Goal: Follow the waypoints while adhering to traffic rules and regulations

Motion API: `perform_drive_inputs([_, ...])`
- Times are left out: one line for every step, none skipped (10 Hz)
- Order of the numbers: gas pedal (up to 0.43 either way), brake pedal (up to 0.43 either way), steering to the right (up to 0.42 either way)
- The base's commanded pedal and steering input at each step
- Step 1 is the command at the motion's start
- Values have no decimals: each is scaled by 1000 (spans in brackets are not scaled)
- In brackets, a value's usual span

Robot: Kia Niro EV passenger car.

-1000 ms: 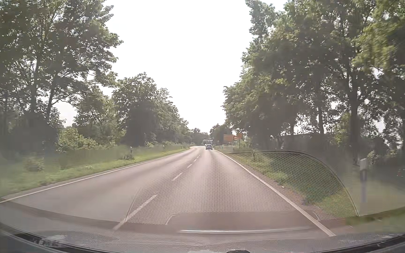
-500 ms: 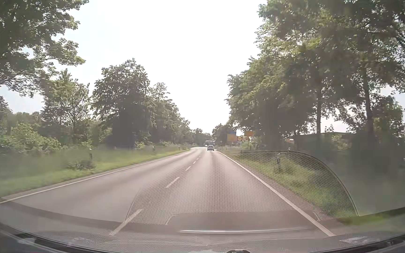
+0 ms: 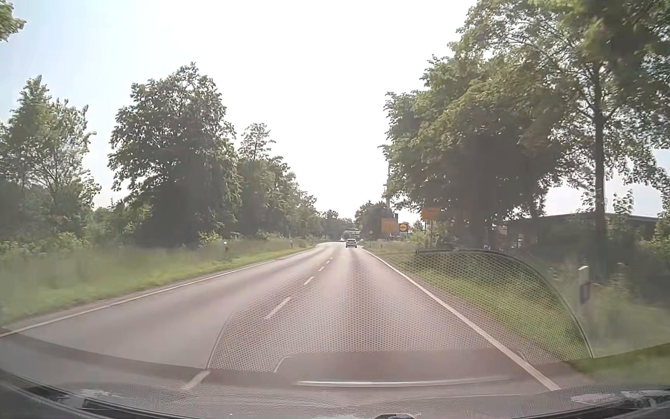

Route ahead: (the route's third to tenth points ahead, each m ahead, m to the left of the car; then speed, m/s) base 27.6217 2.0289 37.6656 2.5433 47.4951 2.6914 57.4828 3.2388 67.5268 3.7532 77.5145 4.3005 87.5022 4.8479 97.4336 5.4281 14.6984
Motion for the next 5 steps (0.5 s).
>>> perform_drive_inputs([39,0,-2])
perform_drive_inputs([47,0,-2])
perform_drive_inputs([59,0,-1])
perform_drive_inputs([79,0,-1])
perform_drive_inputs([87,0,-1])
